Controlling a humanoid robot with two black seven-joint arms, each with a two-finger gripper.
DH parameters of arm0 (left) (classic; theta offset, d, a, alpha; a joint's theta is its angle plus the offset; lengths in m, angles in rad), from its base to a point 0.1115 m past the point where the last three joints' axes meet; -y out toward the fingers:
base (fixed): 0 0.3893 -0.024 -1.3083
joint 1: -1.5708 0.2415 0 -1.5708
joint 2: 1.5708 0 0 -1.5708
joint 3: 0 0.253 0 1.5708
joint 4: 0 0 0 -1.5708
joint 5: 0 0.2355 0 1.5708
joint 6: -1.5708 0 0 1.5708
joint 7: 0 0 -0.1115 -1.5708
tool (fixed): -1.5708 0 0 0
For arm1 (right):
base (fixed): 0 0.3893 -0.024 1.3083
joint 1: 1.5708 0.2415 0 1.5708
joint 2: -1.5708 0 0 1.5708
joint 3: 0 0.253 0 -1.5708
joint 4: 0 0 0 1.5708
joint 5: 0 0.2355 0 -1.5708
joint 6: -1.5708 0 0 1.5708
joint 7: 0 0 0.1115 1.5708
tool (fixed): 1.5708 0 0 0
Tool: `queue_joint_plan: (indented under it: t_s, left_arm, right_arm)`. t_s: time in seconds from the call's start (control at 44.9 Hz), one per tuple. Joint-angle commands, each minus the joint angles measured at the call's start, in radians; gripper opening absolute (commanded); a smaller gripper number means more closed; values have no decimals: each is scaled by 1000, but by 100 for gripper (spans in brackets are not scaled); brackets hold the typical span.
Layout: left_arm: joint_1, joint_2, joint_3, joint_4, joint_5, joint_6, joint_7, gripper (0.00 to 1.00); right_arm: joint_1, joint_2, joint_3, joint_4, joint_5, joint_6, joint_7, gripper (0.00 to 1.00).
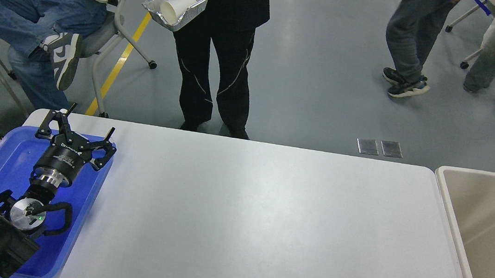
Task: Tidy desktop
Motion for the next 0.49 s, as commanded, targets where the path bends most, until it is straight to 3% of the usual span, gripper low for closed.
queue_joint_plan:
  t_s: [0.0,0.223,0.468]
  left_arm:
    - [1,1,0,0,-1,0,0,100]
    - [0,0,0,2,-1,0,0,100]
    - [0,0,0,0,-1,0,0,100]
  right_arm:
    - [-132,60,87,-105,75,-1,-9,0]
    - [-200,124,99,-183,67,-1,-10,0]
    - [-269,323,99,-423,60,19,-21,0]
